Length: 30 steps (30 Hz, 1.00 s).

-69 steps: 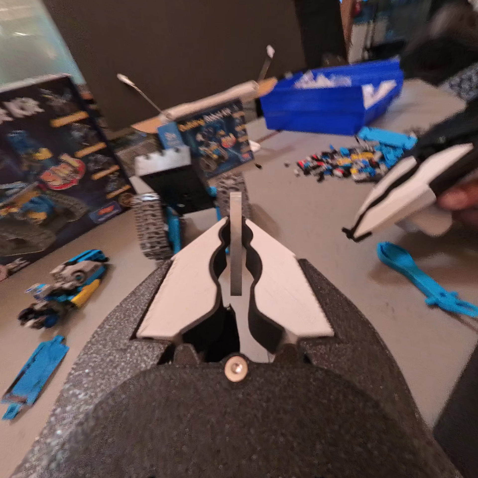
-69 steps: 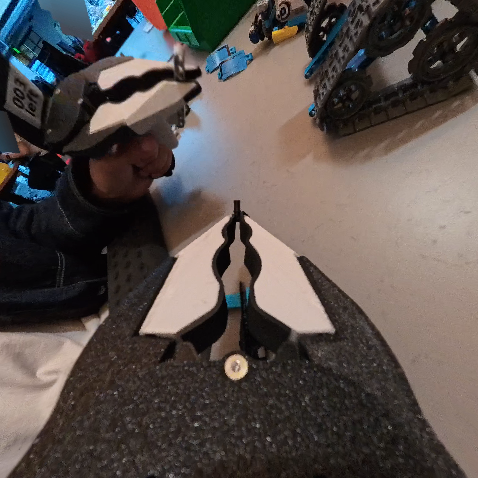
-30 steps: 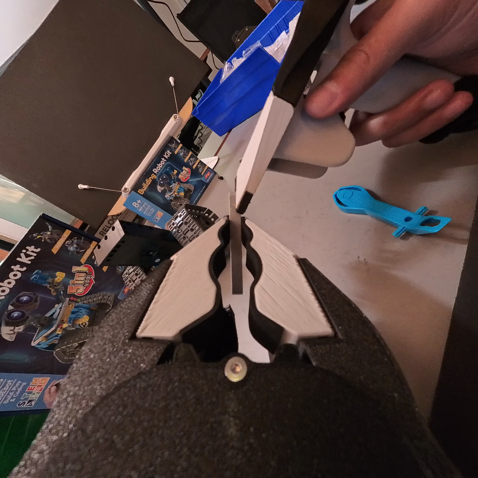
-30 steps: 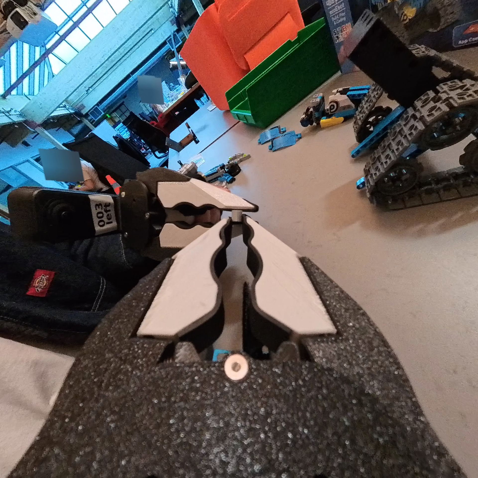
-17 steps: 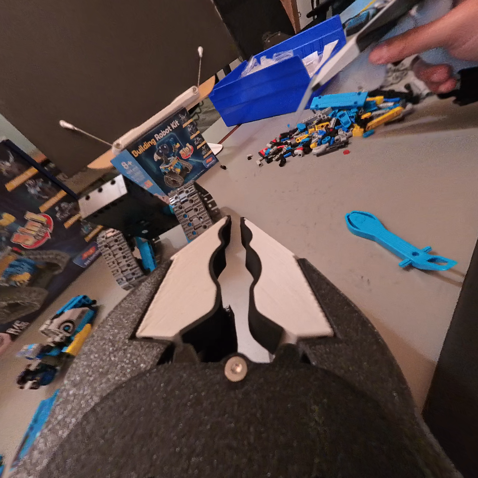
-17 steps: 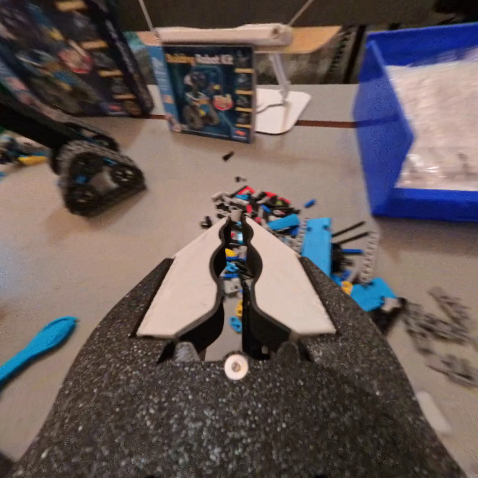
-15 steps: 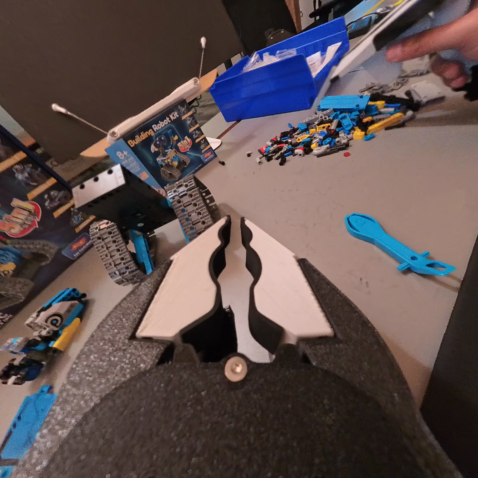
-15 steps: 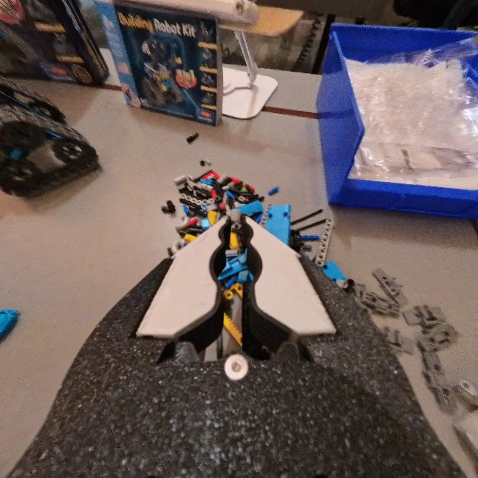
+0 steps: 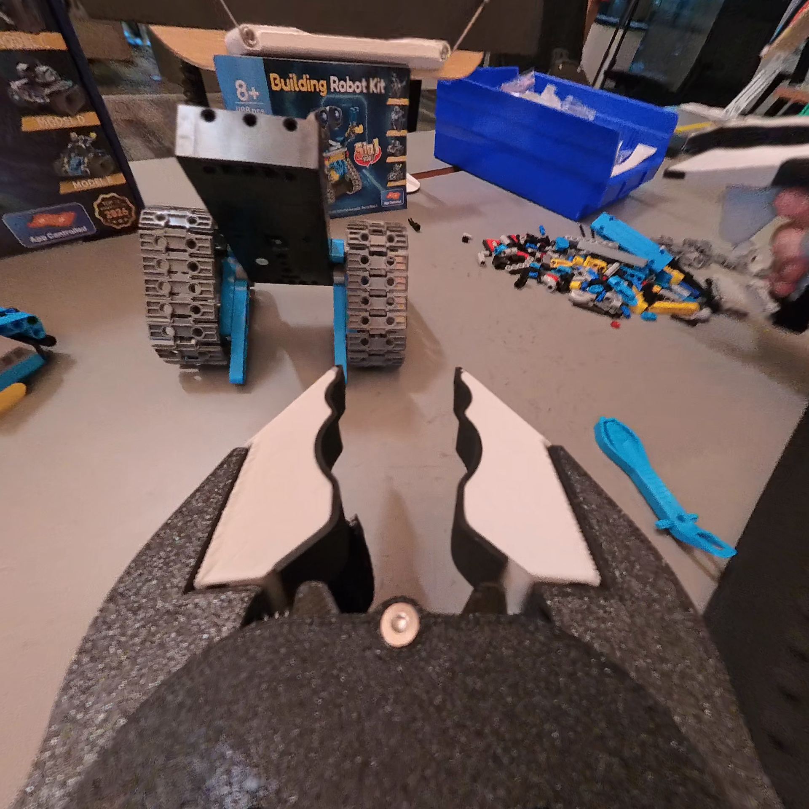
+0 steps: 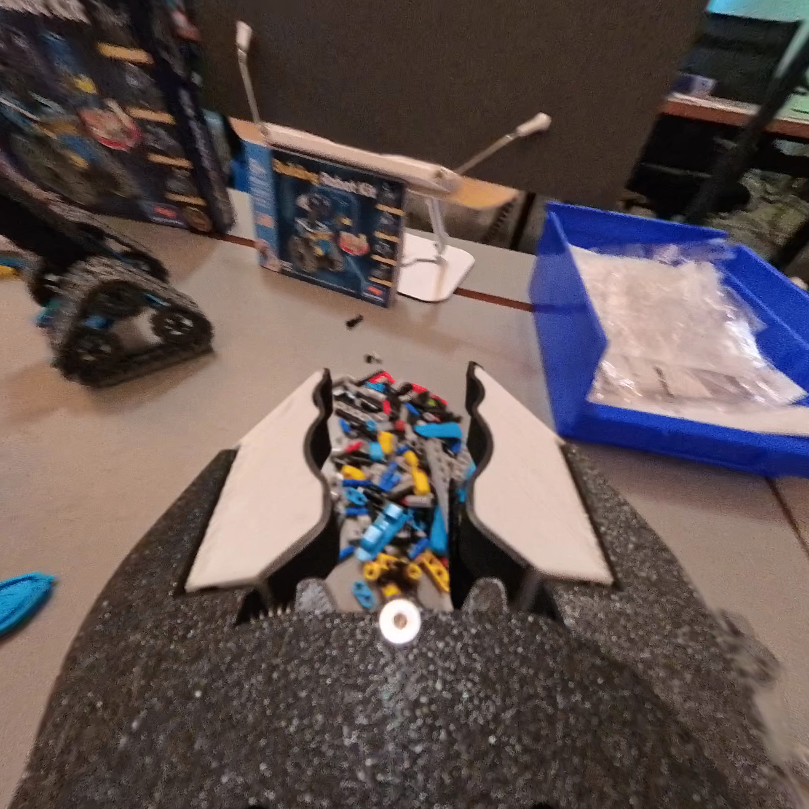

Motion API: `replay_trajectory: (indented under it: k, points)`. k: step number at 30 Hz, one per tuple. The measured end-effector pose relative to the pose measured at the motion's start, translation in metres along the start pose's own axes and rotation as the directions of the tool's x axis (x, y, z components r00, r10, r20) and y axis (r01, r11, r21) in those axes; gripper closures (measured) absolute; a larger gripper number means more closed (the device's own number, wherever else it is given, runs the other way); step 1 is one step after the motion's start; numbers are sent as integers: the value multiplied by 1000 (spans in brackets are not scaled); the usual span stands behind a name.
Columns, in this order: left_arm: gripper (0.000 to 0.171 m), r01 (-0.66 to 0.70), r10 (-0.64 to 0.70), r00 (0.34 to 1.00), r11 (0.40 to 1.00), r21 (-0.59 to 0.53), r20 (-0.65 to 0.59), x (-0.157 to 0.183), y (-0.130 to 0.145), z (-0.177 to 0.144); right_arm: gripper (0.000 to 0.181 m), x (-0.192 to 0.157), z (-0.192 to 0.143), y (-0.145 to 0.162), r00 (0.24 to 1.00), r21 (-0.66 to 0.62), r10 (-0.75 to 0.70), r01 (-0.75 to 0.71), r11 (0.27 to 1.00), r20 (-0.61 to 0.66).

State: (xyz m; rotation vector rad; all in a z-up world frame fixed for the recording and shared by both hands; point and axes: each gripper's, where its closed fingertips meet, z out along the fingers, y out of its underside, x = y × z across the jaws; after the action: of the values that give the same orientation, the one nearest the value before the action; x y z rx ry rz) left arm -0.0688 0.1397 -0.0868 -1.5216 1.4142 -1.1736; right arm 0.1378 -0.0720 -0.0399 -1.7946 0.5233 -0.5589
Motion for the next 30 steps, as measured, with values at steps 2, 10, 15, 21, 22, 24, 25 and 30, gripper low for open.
replay_trajectory:
  k: [2, 10, 15, 21, 22, 24, 25, 30]
  points:
    - [115, 63, -63, 998, 997, 38, -6, -9, -14, 1, 123, -56, 8, -20, 975, 72, -17, 2, 997, 221]
    - [61, 56, -60, 994, 997, 50, 94, -77, -86, 53, 120, -220, 95, -9, 696, -318, 282, -81, 945, 661]
    - [96, 53, -53, 997, 999, 5, -52, -64, -75, 83, 133, -237, 108, 9, 604, -424, 491, -264, 866, 628]
    - [101, -8, 8, 1000, 1000, -11, -10, -65, -72, 83, 172, -230, 122, 3, 666, -366, 445, -267, 891, 598]
    - [101, -5, 5, 1000, 1000, -18, -10, -67, -71, 83, 173, -230, 121, 2, 663, -371, 445, -261, 891, 602]
    - [102, -33, 33, 999, 999, -34, 6, -70, -71, 81, 174, -230, 118, 3, 655, -381, 443, -248, 891, 612]
    - [104, -52, 53, 998, 998, -34, 24, -72, -71, 81, 180, -231, 113, 2, 635, -388, 453, -250, 887, 626]
    - [105, -75, 76, 997, 996, -48, 25, -69, -69, 82, 181, -229, 105, 3, 582, -421, 507, -289, 860, 636]
